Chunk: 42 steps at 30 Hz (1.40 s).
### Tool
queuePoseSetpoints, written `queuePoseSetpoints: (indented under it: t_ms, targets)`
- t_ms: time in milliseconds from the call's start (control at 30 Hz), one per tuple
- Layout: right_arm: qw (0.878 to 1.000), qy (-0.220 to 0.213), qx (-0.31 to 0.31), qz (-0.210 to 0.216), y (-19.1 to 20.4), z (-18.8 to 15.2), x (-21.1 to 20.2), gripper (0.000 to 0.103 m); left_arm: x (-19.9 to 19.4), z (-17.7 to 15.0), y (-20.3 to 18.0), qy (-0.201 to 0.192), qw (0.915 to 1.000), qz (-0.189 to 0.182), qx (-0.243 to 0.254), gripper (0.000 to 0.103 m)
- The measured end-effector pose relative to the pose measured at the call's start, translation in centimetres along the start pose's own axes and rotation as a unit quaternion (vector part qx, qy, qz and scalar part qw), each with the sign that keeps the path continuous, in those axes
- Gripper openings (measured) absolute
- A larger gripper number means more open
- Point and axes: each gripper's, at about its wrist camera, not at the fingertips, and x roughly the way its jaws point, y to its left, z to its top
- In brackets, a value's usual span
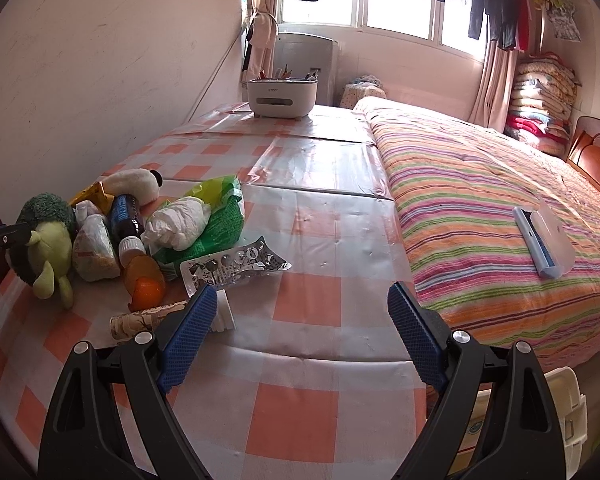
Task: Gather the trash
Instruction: 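Return both tools to the table and reach the left tool to the green plush toy, then grasp the green plush toy with the left tool while the right tool grasps the tissue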
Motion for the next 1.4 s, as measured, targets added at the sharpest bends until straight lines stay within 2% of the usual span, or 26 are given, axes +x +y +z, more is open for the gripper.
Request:
queuePoseSetpoints:
  t_ms: [67,200,367,500,633,700,867,1067,1167,1233,1300,1400]
  targets:
    - [1.0,0.002,-0.002,0.001,0.2,0.1,0.2,0.086,0.8,0.4,0.1,0.007,1.0,0.003,-0.002,0.073]
    - [1.0,0.002,-0.012,0.006,0.9,0.9,0.9,0.086,2.2,1.1,0.3,0.011,0.9994,0.033,0.006,0.073]
    - [0.999,0.011,-0.022,0.025,1.7,2.0,2.3,0.086,2.6,1.4,0.4,0.004,0.9995,0.03,0.01,0.072]
    - [0.996,0.046,-0.002,0.072,1.7,1.9,4.0,0.086,2.7,1.3,0.2,0.0,0.9994,0.033,0.015,0.062]
    - [0.994,0.065,0.003,0.092,2.3,1.2,4.4,0.086,2.4,1.0,0.0,-0.008,0.9992,0.033,0.021,0.053]
    - [0.993,0.064,0.001,0.103,2.9,1.6,4.6,0.086,2.2,1.0,-0.1,-0.01,0.9993,0.03,0.021,0.05]
    - [0.992,0.039,-0.022,0.114,5.5,4.2,5.1,0.086,1.9,1.0,-0.4,-0.017,0.9995,0.02,0.018,0.049]
    - [0.991,0.05,-0.045,0.12,8.4,5.7,7.7,0.085,1.1,0.9,-0.6,-0.031,0.9993,0.013,0.017,0.049]
    - [0.989,0.072,-0.045,0.122,8.8,5.8,9.6,0.074,0.7,0.9,-0.3,-0.036,0.9992,0.01,0.012,0.049]
    - [0.987,0.088,-0.041,0.126,9.0,5.6,10.8,0.059,0.4,0.9,-0.2,-0.041,0.9991,0.01,0.008,0.049]
    - [0.986,0.102,-0.036,0.13,9.0,5.5,11.9,0.052,0.1,0.9,-0.1,-0.044,0.999,0.007,0.006,0.049]
    - [0.984,0.108,-0.031,0.139,8.7,5.0,12.3,0.032,-0.3,0.8,-0.2,-0.05,0.9987,0.006,0.006,0.049]
